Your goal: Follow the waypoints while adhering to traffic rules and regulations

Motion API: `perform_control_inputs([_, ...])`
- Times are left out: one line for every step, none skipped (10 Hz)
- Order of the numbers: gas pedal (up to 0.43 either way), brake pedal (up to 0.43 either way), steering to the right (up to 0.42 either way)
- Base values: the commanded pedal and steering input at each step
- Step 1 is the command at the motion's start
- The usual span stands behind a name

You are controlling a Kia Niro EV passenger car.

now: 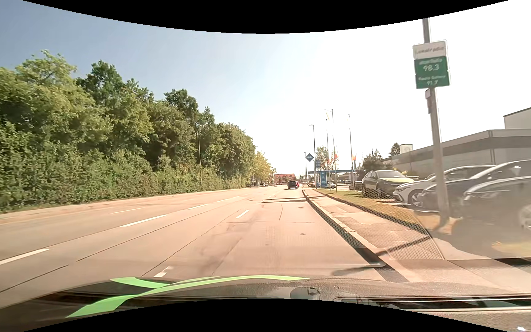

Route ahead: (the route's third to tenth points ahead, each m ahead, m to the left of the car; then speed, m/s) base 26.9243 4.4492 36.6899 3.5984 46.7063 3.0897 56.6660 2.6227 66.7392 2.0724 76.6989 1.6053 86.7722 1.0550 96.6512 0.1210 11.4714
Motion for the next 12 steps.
perform_control_inputs([0.189,0.0,0.007])
perform_control_inputs([0.189,0.0,0.006])
perform_control_inputs([0.189,0.0,0.006])
perform_control_inputs([0.189,0.0,0.005])
perform_control_inputs([0.189,0.0,0.005])
perform_control_inputs([0.189,0.0,0.005])
perform_control_inputs([0.189,0.0,0.005])
perform_control_inputs([0.189,0.0,0.004])
perform_control_inputs([0.177,0.0,0.003])
perform_control_inputs([0.177,0.0,0.004])
perform_control_inputs([0.157,0.0,0.004])
perform_control_inputs([0.13,0.0,0.003])
